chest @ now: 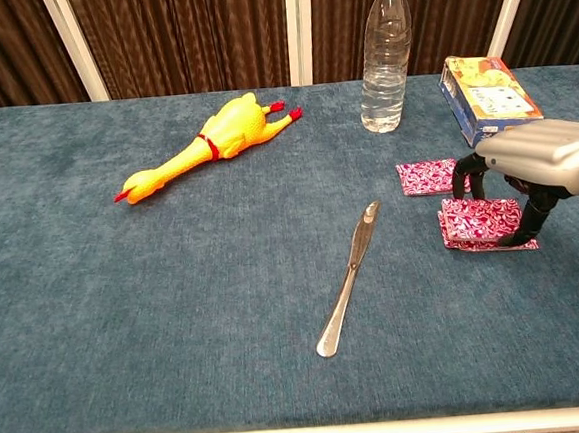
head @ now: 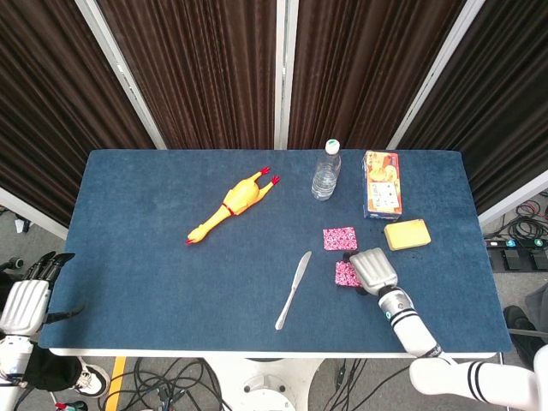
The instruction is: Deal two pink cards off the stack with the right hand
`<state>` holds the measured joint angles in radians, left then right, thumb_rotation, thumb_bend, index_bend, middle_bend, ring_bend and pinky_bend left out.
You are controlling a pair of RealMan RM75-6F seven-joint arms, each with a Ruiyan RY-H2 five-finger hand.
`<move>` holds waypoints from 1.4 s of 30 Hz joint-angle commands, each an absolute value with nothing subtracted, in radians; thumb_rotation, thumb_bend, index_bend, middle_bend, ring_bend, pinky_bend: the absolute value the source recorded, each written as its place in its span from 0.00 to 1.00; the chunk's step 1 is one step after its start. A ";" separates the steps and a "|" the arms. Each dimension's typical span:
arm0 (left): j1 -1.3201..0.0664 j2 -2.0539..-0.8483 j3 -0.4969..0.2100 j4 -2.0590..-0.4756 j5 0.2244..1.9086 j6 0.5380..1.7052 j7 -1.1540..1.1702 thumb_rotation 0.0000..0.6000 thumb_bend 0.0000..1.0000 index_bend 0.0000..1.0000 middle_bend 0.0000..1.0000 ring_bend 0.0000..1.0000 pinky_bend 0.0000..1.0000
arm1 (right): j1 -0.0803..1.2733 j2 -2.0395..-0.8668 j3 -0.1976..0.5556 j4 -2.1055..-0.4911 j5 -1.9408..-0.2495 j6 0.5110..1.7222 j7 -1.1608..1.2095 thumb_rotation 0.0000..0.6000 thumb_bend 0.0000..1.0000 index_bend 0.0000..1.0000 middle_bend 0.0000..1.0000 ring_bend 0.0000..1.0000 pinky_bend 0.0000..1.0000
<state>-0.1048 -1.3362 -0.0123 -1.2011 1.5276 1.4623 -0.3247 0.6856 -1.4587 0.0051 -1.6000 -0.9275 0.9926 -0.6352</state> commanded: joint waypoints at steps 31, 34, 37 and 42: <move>-0.104 -1.338 -0.011 -1.199 1.531 1.467 -0.327 1.00 0.03 0.15 0.15 0.06 0.18 | 0.560 -1.460 -0.114 -1.707 -1.098 1.067 -0.674 1.00 0.11 0.41 0.45 0.81 0.91; -0.103 -1.338 -0.011 -1.199 1.530 1.467 -0.328 1.00 0.03 0.15 0.15 0.06 0.18 | 0.558 -1.464 -0.114 -1.702 -1.104 1.063 -0.676 1.00 0.11 0.41 0.44 0.81 0.91; -0.103 -1.338 -0.012 -1.198 1.530 1.469 -0.328 1.00 0.03 0.15 0.15 0.06 0.18 | 0.558 -1.462 -0.113 -1.700 -1.108 1.054 -0.675 1.00 0.11 0.41 0.41 0.81 0.91; -0.103 -1.339 -0.011 -1.196 1.529 1.467 -0.329 1.00 0.03 0.15 0.15 0.06 0.18 | 0.564 -1.451 -0.108 -1.704 -1.109 1.030 -0.669 1.00 0.09 0.31 0.34 0.81 0.91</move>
